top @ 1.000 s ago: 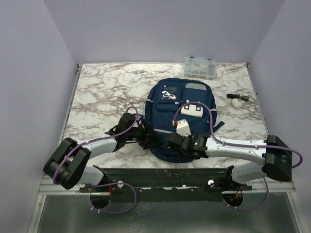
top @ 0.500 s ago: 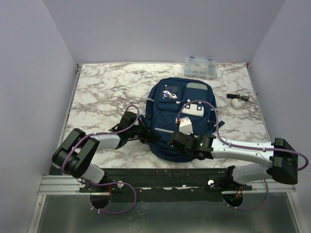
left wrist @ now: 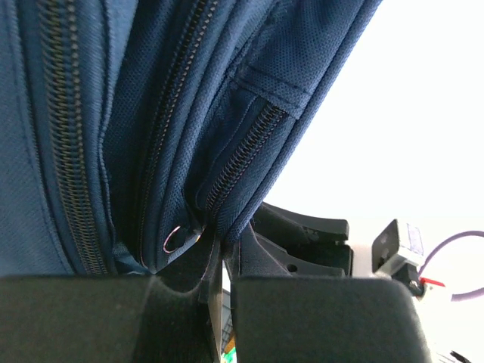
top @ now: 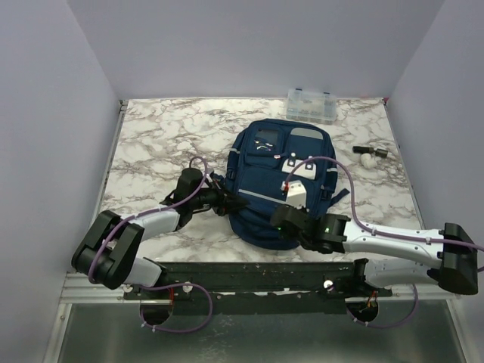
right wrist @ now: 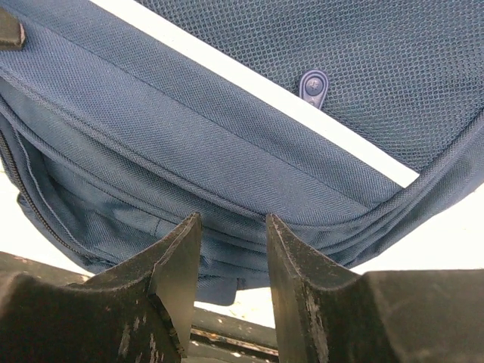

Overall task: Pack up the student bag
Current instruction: Zip the student bag at the center of the board.

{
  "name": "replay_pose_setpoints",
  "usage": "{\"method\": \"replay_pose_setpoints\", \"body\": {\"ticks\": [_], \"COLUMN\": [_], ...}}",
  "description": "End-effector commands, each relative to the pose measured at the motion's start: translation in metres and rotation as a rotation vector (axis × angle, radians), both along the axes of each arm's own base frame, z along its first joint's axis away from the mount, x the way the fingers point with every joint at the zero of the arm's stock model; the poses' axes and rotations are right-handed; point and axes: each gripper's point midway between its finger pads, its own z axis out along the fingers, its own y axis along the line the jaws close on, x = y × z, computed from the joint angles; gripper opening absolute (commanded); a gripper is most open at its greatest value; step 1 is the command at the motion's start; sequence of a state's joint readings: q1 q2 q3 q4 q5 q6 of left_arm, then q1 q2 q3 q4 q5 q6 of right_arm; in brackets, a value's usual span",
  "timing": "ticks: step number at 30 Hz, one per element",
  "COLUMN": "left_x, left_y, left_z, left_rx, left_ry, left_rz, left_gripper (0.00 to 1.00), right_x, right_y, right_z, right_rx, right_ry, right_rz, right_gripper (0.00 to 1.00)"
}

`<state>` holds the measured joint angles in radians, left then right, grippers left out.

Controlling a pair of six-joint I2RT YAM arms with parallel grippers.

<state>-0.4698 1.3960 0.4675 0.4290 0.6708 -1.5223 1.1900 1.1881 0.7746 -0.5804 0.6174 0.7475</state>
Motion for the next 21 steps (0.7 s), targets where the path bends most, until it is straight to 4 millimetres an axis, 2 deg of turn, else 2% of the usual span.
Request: {"method": "replay_pose_setpoints", "body": {"ticks": [1, 3, 5, 7, 12, 16, 21], "left_x": [0.008, 0.007, 0.005, 0.004, 0.005, 0.005, 0.004], "left_y": [-0.002, -0.001, 0.000, -0.001, -0.001, -0.001, -0.001], "left_z": [0.058, 0.061, 0.062, 0.064, 0.068, 0.071, 0.076], "left_rx": [-0.139, -0.144, -0.150, -0.155, -0.164, -0.175, -0.189], "left_ry": [-0.128, -0.136, -0.136, -0.142, -0.152, -0.154, -0.162], "left_rz": [-0.024, -0.026, -0.033, -0.042, -0.045, -0.052, -0.058], "left_gripper": [0.00, 0.00, 0.00, 0.00, 0.00, 0.00, 0.00], "right_x": [0.014, 0.018, 0.017, 0.015, 0.008, 0.003, -0.009], "right_y": [0.002, -0.005, -0.003, 0.000, 0.001, -0.003, -0.007], "right_z": [0.017, 0.024, 0.033, 0.041, 0.047, 0.041, 0.030], "right_rx": [0.140, 0.194, 0.280, 0.378, 0.515, 0.508, 0.503], "right_ry": [-0.102, -0.134, -0.146, -0.147, -0.136, -0.106, -0.042], "right_rz": [-0.083, -0.148, -0.163, -0.174, -0.160, -0.168, -0.160], "right_gripper": [0.44, 0.38, 0.32, 0.32, 0.38, 0.39, 0.48]}}
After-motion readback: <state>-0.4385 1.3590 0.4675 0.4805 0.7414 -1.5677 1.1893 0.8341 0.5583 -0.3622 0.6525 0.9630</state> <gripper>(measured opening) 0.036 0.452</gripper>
